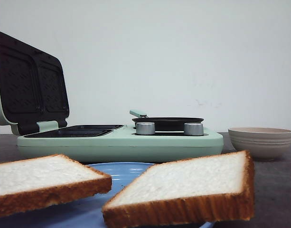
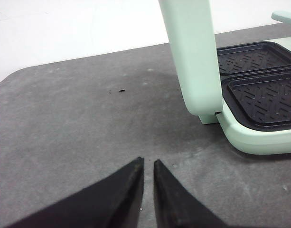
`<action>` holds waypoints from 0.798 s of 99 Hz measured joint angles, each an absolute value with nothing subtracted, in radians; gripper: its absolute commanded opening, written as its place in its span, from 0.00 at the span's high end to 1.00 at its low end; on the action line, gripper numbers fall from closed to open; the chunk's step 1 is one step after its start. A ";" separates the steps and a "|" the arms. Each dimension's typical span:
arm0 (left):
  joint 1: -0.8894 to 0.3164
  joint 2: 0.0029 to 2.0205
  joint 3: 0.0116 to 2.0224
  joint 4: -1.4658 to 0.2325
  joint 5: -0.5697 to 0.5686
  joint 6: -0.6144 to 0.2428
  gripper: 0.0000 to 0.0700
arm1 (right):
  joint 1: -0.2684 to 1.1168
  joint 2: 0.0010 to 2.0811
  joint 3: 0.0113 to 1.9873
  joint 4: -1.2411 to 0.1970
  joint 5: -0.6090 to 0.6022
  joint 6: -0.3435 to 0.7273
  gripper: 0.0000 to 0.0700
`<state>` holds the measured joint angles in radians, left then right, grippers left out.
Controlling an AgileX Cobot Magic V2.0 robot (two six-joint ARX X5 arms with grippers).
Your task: Make breakfast with bread and shrimp
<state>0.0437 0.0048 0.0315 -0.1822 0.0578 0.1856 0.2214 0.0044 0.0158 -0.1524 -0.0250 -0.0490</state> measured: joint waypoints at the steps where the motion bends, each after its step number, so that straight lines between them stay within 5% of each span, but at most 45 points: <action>1: 0.044 0.005 0.031 -0.182 0.058 0.186 1.00 | 0.221 0.004 0.016 -0.152 -0.025 -0.049 1.00; 59: 0.044 0.005 0.031 -0.182 0.058 0.181 1.00 | 0.221 0.004 0.015 -0.026 -0.025 -0.049 1.00; 79: 0.044 0.005 0.031 -0.182 0.058 0.007 1.00 | 0.222 0.004 0.015 0.014 -0.025 -0.049 1.00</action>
